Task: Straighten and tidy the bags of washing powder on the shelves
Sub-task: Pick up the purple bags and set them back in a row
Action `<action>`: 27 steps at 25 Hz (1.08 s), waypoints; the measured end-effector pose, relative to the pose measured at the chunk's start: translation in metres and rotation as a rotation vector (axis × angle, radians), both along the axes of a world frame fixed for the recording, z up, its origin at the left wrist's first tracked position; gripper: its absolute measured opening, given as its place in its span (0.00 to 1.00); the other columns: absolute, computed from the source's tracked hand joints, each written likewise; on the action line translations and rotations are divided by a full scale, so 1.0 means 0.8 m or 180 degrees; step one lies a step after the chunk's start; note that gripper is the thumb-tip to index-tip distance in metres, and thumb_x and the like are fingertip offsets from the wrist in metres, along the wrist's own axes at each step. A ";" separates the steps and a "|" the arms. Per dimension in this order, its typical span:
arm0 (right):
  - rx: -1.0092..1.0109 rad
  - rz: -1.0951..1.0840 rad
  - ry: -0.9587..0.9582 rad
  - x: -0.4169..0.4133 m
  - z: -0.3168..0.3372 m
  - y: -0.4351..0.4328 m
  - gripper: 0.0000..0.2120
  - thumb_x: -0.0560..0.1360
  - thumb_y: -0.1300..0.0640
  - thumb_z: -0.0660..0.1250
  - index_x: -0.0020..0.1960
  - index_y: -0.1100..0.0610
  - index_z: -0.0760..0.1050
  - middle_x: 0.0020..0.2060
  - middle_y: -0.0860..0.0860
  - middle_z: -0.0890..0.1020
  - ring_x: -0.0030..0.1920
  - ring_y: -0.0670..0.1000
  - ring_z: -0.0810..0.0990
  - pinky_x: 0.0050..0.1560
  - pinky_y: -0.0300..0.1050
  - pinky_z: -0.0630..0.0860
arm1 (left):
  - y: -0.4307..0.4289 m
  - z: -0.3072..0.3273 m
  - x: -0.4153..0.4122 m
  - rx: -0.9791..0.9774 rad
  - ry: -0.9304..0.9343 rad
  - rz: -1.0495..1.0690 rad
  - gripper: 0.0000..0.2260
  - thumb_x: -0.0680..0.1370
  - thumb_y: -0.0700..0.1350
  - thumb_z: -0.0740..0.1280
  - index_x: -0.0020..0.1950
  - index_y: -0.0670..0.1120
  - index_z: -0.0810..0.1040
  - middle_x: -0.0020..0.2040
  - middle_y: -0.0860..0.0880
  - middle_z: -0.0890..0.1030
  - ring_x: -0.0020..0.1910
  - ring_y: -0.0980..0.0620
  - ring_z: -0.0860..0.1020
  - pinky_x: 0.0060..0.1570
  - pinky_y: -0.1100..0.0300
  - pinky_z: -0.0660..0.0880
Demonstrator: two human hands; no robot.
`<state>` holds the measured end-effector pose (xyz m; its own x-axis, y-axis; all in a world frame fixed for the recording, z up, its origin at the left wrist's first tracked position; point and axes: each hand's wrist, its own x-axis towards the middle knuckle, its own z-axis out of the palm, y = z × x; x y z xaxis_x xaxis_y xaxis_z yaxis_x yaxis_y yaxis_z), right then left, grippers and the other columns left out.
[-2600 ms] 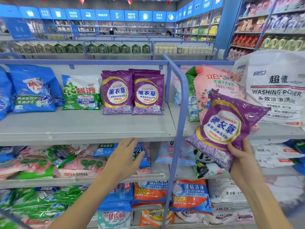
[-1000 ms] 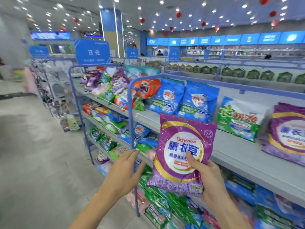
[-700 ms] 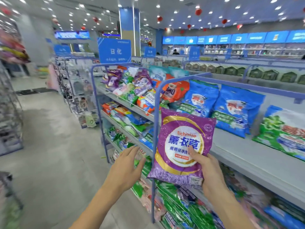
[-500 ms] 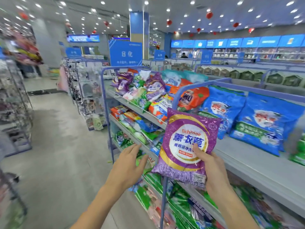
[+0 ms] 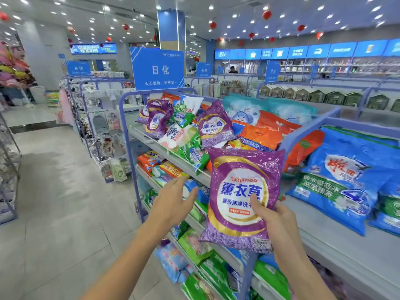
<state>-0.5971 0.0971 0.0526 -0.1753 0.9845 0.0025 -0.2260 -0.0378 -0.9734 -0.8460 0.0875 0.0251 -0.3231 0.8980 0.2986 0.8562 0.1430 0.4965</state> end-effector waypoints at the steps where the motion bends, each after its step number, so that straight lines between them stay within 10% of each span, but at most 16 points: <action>1: -0.0012 -0.0083 -0.0026 -0.014 -0.003 0.012 0.05 0.76 0.58 0.73 0.52 0.56 0.83 0.43 0.53 0.89 0.42 0.52 0.88 0.38 0.43 0.81 | 0.029 0.005 -0.014 -0.0001 -0.0176 -0.0046 0.28 0.83 0.61 0.59 0.78 0.47 0.68 0.75 0.49 0.72 0.72 0.48 0.72 0.69 0.51 0.69; 5: 0.0011 -0.0465 -0.0100 -0.070 -0.007 0.055 0.06 0.75 0.55 0.74 0.50 0.57 0.84 0.44 0.51 0.89 0.46 0.55 0.88 0.51 0.52 0.81 | 0.143 0.042 -0.057 0.0185 -0.1525 -0.0064 0.29 0.82 0.61 0.63 0.77 0.45 0.68 0.70 0.47 0.76 0.66 0.46 0.76 0.64 0.53 0.70; 16: -0.0025 -0.1248 0.0030 -0.144 0.017 0.141 0.02 0.77 0.56 0.72 0.49 0.54 0.82 0.40 0.48 0.88 0.38 0.46 0.87 0.31 0.33 0.78 | 0.414 0.080 -0.108 -0.0629 -0.3666 -0.0244 0.11 0.80 0.47 0.71 0.58 0.44 0.75 0.47 0.44 0.81 0.39 0.50 0.78 0.28 0.61 0.78; 20: -0.0201 -0.1411 0.0253 -0.151 0.015 0.146 0.11 0.75 0.56 0.74 0.56 0.56 0.82 0.45 0.52 0.89 0.44 0.53 0.88 0.45 0.48 0.82 | 0.452 0.069 -0.112 -0.0491 -0.3859 -0.0262 0.33 0.64 0.46 0.79 0.66 0.39 0.75 0.56 0.41 0.83 0.43 0.45 0.82 0.36 0.55 0.81; 27: -0.0275 -0.1603 0.0612 -0.156 0.016 0.133 0.13 0.72 0.56 0.75 0.56 0.56 0.82 0.47 0.55 0.88 0.46 0.55 0.88 0.44 0.49 0.84 | 0.433 0.067 -0.101 -0.0191 -0.4354 -0.1111 0.31 0.67 0.41 0.82 0.68 0.42 0.76 0.52 0.44 0.87 0.44 0.43 0.87 0.46 0.46 0.84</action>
<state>-0.7221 0.2037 0.0654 0.3136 0.9446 -0.0966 -0.4104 0.0431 -0.9109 -0.9265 0.4338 0.0785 -0.0841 0.9908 -0.1061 -0.2946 0.0770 0.9525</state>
